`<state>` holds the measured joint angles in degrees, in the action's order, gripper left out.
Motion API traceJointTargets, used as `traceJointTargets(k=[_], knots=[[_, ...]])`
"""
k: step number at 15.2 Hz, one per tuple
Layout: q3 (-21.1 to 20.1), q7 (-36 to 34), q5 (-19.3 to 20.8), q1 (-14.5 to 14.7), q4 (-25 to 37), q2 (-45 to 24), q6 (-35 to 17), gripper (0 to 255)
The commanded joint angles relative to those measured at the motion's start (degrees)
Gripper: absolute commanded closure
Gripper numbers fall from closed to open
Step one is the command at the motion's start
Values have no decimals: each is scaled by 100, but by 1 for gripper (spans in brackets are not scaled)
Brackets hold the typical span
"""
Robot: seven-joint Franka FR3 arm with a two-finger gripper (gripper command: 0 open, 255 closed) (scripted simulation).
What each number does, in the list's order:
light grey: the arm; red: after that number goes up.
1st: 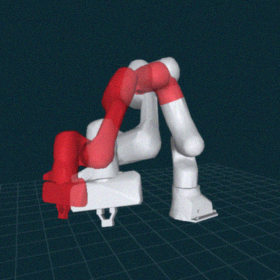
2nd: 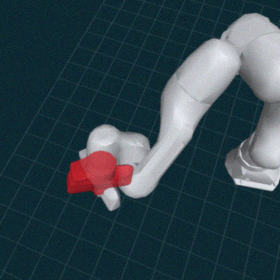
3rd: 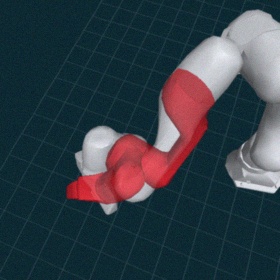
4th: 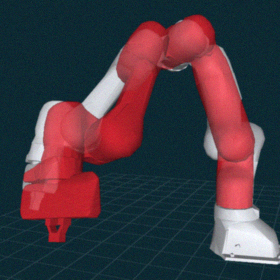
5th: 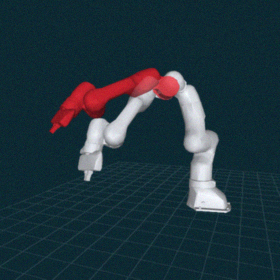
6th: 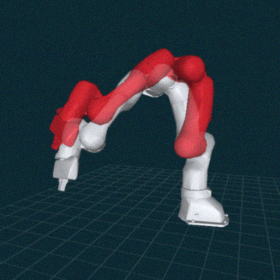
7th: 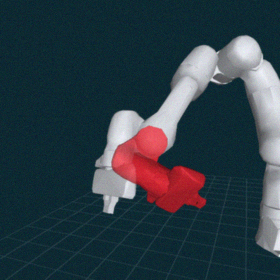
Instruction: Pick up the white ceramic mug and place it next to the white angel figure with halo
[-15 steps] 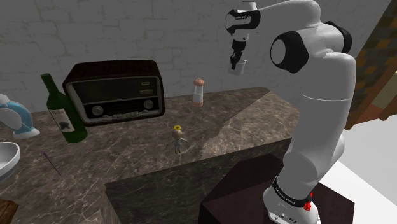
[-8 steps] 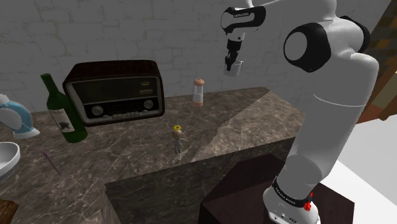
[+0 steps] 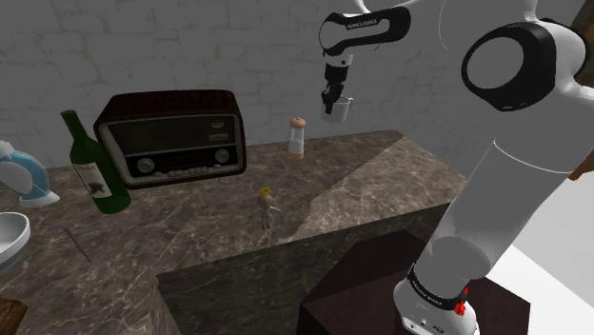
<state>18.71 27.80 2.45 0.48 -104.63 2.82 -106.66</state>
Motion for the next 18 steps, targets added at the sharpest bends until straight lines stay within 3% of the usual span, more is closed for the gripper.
traceJointTargets(k=[1, 9, 18], knots=[[-158, -319, 91, 133, -179, 228, 48, 255], [-825, -1491, 227, 594, -777, 778, 51, 255], [-1604, -2757, 175, 1101, -946, 938, 126, 255]])
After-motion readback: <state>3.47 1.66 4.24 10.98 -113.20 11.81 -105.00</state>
